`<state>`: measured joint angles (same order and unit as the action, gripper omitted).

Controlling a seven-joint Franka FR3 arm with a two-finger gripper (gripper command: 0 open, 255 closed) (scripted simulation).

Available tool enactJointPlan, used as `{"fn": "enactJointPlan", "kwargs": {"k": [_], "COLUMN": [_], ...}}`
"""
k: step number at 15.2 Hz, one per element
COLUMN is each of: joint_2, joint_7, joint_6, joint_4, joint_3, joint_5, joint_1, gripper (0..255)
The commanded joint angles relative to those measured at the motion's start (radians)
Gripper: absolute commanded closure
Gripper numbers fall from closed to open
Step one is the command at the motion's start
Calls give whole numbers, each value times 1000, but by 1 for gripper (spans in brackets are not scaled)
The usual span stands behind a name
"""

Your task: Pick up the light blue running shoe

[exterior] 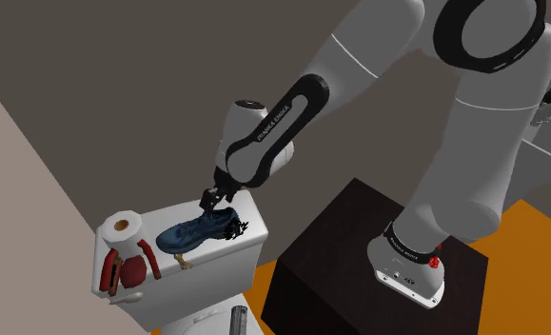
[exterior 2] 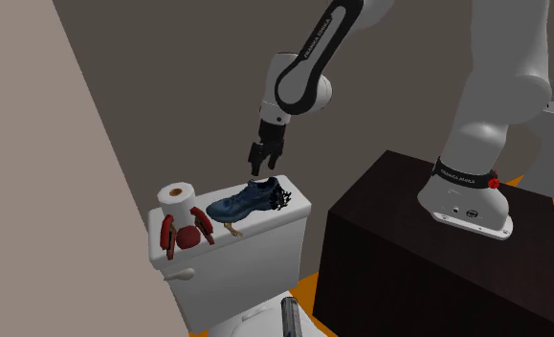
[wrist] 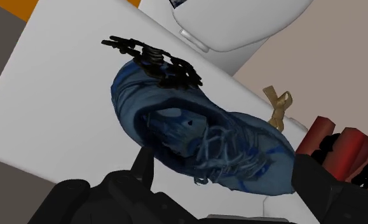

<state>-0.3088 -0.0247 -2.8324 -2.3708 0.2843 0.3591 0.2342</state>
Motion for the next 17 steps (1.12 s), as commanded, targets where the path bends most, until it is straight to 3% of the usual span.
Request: {"fn": "enactJointPlan", "kwargs": {"k": [1, 11, 12, 17], "joint_2": [-80, -222, -222, -222], "joint_7": [-9, 15, 15, 16], "joint_6": [-37, -130, -130, -129], "joint_4": [57, 108, 110, 110], "joint_3": [7, 14, 14, 14], "joint_5": [2, 5, 4, 4], "joint_1": [17, 21, 21, 20], "gripper": [0, 0, 255, 255]}}
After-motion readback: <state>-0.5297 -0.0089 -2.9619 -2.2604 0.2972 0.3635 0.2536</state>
